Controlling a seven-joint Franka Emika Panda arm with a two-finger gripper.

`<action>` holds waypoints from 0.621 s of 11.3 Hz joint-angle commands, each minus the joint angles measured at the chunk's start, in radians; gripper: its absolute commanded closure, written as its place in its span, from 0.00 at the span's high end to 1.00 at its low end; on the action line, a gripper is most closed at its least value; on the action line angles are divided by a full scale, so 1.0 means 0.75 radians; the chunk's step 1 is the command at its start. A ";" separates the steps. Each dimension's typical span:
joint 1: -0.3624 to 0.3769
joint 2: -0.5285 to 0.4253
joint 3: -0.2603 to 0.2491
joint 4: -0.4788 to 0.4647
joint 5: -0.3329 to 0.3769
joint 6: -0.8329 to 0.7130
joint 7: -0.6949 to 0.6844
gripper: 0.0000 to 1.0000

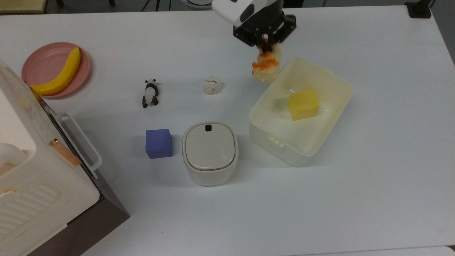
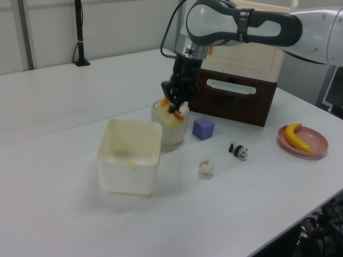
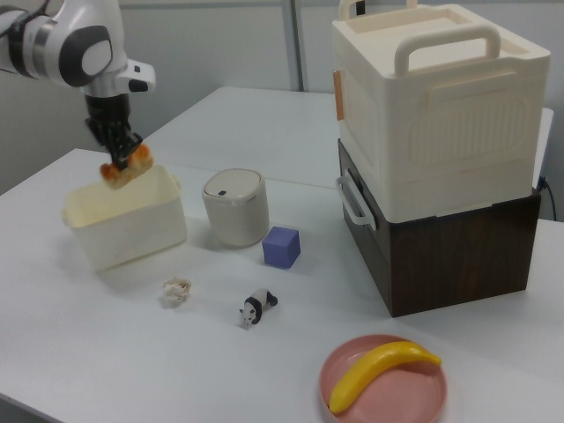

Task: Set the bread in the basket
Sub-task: 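Lift the bread roll and carry it over the cream basket, then lower the roll into the basket and open the gripper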

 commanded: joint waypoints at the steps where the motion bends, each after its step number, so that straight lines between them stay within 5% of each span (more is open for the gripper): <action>1: 0.038 0.157 0.011 0.027 0.014 0.262 0.359 0.00; 2: 0.050 0.181 0.013 0.029 0.014 0.299 0.394 0.07; 3: 0.074 0.198 0.013 0.027 0.008 0.336 0.423 0.62; 4: 0.093 0.200 0.015 0.027 -0.027 0.332 0.440 1.00; 7: 0.091 0.178 0.019 0.031 -0.076 0.218 0.385 1.00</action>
